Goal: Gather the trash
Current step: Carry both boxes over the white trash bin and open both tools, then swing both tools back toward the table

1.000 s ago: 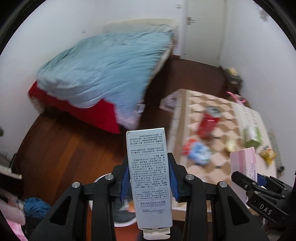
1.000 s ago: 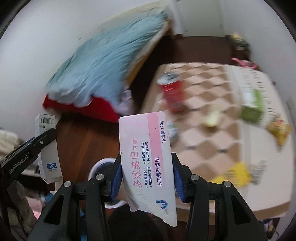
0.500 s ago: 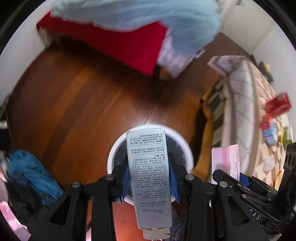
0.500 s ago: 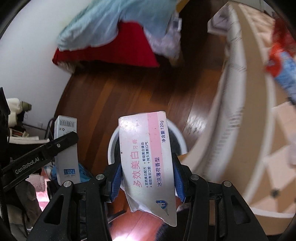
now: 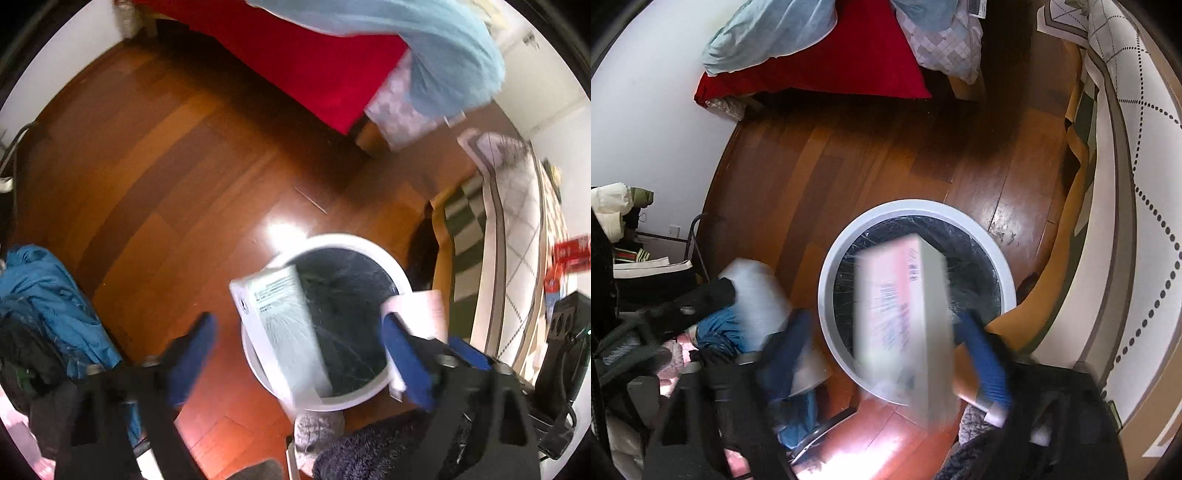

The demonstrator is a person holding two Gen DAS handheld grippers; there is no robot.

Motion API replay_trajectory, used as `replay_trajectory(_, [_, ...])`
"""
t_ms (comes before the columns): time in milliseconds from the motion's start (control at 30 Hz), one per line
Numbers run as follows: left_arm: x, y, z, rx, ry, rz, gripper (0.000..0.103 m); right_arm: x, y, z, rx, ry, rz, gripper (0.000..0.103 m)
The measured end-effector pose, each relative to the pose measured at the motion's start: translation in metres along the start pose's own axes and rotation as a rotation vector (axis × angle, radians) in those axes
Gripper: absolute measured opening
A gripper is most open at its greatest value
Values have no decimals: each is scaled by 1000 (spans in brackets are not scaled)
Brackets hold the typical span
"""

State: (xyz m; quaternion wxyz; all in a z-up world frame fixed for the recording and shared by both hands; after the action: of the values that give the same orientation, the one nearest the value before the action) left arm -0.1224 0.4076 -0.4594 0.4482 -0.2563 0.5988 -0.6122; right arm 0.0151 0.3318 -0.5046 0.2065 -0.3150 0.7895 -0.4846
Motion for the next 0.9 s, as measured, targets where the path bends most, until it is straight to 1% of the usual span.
replay_trajectory(67, [3, -5, -8, -55, 0, 9, 96, 2, -7, 0, 48, -31, 25, 96])
replay_trajectory(100, [6, -10, -13, -95, 7, 18, 98, 4, -11, 0, 78, -55, 41, 98])
replay_trajectory(133, [9, -15, -15, -127, 14, 30, 98, 5, -16, -1, 95, -73, 52, 100])
replay_trajectory(233, [20, -28, -19, -207, 45, 49, 98, 14, -30, -1, 177, -132, 81, 101])
replay_trajectory(333, [29, -39, -17, -235, 65, 71, 98, 20, -43, 2, 235, -157, 103, 101])
replay_trajectory(433, [33, -49, -13, -245, 75, 89, 98, 26, -56, 5, 257, -169, 117, 101])
replay_trajectory(533, [35, -60, -6, -251, 86, 108, 98, 31, -73, 6, 255, -173, 134, 101])
replay_trajectory(667, [36, -80, 6, -257, 104, 145, 99, 38, -98, 4, 219, -175, 156, 101])
replay_trajectory(800, [35, -105, 22, -261, 128, 189, 98, 42, -130, -1, 160, -169, 199, 101])
replay_trajectory(900, [31, -130, 42, -269, 153, 232, 99, 42, -163, -1, 102, -147, 238, 101])
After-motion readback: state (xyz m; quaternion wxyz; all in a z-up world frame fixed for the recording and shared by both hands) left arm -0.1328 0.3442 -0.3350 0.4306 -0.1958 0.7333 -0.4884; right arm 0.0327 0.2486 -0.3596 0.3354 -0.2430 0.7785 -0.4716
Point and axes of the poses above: each gripper's, at about its wrist camera, not at the fingertips, and y roughly the way its jaws point, z to its right, x to its underside, the point moved 10 cm from there along y, roughly the way its jaws point, and after that the axes turned 14 degrees about y, right-handed, at the moved point
